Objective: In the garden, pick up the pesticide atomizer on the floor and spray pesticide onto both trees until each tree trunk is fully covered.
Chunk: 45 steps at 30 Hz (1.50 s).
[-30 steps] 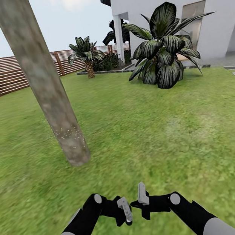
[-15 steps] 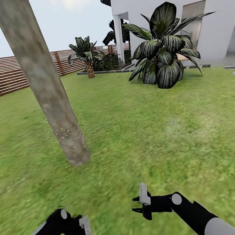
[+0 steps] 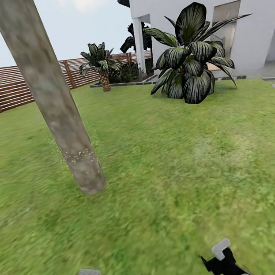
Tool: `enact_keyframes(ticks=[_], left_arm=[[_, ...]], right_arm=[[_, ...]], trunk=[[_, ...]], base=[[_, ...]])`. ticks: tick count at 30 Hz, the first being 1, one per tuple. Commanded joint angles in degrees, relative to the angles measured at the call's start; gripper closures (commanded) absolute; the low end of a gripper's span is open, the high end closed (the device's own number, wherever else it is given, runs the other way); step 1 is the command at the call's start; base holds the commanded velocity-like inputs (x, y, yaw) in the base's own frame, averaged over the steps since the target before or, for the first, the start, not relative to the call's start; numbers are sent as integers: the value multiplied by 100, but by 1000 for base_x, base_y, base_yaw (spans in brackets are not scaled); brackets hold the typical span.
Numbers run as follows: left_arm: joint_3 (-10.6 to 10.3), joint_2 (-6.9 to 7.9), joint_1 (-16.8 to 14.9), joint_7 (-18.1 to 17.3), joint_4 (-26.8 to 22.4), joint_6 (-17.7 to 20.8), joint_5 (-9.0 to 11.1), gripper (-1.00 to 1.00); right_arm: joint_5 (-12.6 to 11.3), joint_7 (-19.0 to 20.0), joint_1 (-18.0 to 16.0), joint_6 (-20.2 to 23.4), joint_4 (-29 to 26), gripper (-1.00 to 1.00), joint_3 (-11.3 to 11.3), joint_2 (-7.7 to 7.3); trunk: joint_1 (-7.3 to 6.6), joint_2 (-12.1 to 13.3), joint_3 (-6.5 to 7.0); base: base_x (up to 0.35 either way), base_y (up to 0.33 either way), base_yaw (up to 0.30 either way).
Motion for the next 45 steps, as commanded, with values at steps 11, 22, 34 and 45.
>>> enact_keyframes(ticks=[11,22,34,45], left_arm=[[-48,-134,645,778,138,-614,1186,100],[-39,-111,646,848,142,-628,1254,100],[-39,-78,665,879,149,-630,1253,100],[-31,-74,726,889,143,-637,1325,100]], right_arm=[[-829,-1137,501,-1362,226,-100,72,19],[-856,-1176,501,-1364,218,-100,54,100],[-856,-1181,501,-1362,226,-100,51,165],[-847,-1181,501,-1362,244,-100,51,270]], trunk=[[-1,-2,-3],[-1,-2,-3],[-1,-2,-3],[-1,-2,-3]], base=[[0,0,0],[0,0,149],[-182,-124,280],[-244,-195,280]])
